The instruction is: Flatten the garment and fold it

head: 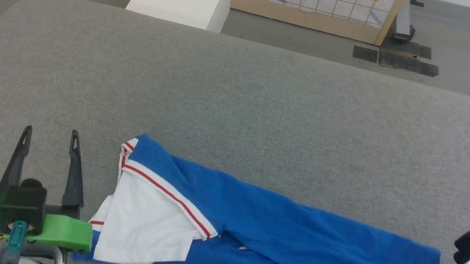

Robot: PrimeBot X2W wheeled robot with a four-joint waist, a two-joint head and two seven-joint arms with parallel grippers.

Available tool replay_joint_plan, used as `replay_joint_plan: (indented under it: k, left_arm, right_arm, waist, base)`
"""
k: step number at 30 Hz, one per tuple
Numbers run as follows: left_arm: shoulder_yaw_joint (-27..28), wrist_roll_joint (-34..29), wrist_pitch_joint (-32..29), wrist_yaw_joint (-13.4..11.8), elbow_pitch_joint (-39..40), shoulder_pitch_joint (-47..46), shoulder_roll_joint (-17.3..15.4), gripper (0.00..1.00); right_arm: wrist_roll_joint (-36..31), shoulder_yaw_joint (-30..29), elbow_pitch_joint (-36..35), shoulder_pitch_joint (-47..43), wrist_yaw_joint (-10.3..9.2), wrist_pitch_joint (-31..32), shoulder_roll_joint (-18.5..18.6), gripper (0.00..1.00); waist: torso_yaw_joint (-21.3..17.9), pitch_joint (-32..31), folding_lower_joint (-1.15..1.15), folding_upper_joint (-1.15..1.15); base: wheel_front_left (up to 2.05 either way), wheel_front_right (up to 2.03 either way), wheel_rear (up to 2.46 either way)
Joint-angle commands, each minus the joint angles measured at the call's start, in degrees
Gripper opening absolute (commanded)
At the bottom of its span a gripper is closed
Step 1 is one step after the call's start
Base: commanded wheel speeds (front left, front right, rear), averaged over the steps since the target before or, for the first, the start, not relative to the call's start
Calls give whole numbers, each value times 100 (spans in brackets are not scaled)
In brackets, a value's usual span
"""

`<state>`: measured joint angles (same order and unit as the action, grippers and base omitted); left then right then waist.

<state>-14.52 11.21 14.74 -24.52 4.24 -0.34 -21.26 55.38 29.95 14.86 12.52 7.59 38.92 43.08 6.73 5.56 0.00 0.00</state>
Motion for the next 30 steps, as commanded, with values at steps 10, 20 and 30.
replay_joint_plan:
  k: [10, 20, 30]
  left_arm:
    - [422, -534, 26, 628, -14, 228, 719, 100]
    - [782, -778, 26, 1109, -84, 327, 1005, 100]
    - [1053, -899, 26, 1310, -83, 441, 1145, 100]
  right_arm:
    - [-214, 353, 408, 134, -10, 153, -338, 100]
    - [-154, 408, 380, 221, -10, -161, -283, 0]
    - [7, 251, 118, 251, -10, -381, 178, 0]
  waist:
    - [193, 160, 0, 0]
    - [61, 54, 0, 0]
    - [-258, -103, 0, 0]
  base:
    - [0, 0, 0]
    - [0, 0, 0]
    - [0, 0, 0]
